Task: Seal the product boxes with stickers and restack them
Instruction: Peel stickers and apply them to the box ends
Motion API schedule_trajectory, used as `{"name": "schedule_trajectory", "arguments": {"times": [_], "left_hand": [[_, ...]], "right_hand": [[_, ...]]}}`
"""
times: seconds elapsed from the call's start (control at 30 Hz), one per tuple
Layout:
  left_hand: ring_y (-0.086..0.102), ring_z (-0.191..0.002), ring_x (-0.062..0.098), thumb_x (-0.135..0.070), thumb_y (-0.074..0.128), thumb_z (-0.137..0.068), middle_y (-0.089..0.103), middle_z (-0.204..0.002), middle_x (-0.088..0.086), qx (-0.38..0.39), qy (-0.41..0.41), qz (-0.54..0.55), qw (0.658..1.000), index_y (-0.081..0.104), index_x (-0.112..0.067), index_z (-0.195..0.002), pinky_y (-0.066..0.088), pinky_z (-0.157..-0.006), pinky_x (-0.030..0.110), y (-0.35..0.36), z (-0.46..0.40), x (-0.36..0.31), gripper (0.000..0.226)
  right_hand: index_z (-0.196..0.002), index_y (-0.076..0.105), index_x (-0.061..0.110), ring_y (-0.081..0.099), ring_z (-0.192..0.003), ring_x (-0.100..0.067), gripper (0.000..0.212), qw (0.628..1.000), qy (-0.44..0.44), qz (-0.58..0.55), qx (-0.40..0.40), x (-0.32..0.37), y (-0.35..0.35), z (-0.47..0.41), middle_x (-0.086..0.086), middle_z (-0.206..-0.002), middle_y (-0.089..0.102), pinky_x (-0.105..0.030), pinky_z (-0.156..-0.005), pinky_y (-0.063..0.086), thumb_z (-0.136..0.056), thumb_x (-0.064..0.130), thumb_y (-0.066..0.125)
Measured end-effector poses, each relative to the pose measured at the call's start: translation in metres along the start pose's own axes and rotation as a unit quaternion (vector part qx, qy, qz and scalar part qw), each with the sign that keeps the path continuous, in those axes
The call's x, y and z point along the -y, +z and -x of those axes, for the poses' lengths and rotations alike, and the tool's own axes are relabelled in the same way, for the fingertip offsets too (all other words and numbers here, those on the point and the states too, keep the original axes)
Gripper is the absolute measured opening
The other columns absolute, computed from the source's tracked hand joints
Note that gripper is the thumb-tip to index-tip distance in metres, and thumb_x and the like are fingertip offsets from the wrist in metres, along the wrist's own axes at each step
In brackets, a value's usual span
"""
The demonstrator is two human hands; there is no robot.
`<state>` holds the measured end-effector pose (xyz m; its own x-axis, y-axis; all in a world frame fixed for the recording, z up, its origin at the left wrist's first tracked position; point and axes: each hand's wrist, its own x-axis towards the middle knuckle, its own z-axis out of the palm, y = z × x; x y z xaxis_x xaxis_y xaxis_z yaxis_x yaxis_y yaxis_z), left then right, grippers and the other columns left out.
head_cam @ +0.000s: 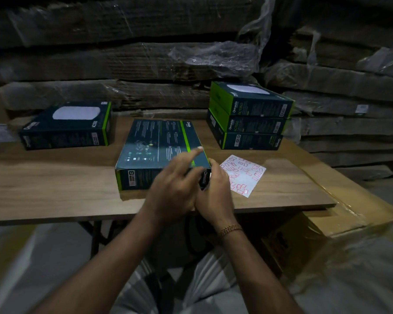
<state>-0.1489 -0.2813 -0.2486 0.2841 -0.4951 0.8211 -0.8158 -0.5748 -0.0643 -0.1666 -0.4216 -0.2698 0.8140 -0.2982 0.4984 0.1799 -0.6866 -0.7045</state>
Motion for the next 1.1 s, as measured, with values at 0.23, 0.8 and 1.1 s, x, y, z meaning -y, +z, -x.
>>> {"name": "schedule_trajectory", "arguments": {"times": [0.23, 0.8, 1.1], "left_hand": [[0.063, -0.127, 0.037, -0.032, 0.052, -0.096, 0.064, -0.138, 0.023, 0.079, -0.059, 0.092, 0.991, 0.065, 0.006, -0.138, 0.061, -0.098, 0.049, 0.034, -0.026, -0.024, 0.058], [0.057, -0.125, 0.028, -0.023, 0.075, -0.094, 0.063, -0.141, 0.009, 0.238, -0.071, -0.086, 0.965, 0.063, -0.011, -0.138, 0.05, -0.103, 0.04, 0.065, -0.057, -0.045, 0.047], [0.037, -0.156, 0.021, -0.028, 0.046, -0.114, 0.043, -0.168, 0.003, 0.298, -0.274, 0.138, 0.904, 0.04, -0.019, -0.164, 0.032, -0.126, 0.037, 0.091, -0.062, -0.056, 0.052]], "right_hand": [[-0.116, 0.069, 0.013, 0.064, -0.109, -0.015, 0.042, 0.968, 0.045, -0.1, -0.226, -0.032, -0.048, 0.002, -0.004, -0.116, 0.068, -0.028, -0.099, 0.053, -0.094, -0.015, 0.047], [-0.116, 0.077, 0.019, 0.058, -0.109, -0.019, 0.031, 0.983, 0.002, 0.184, -0.001, -0.109, -0.097, -0.064, -0.002, -0.117, 0.07, -0.04, -0.089, 0.056, -0.101, 0.002, 0.055], [-0.115, 0.078, 0.023, 0.062, -0.107, -0.019, 0.038, 0.985, 0.053, 0.162, -0.03, -0.111, -0.1, -0.061, 0.001, -0.116, 0.07, -0.041, -0.086, 0.059, -0.097, -0.001, 0.054]]}}
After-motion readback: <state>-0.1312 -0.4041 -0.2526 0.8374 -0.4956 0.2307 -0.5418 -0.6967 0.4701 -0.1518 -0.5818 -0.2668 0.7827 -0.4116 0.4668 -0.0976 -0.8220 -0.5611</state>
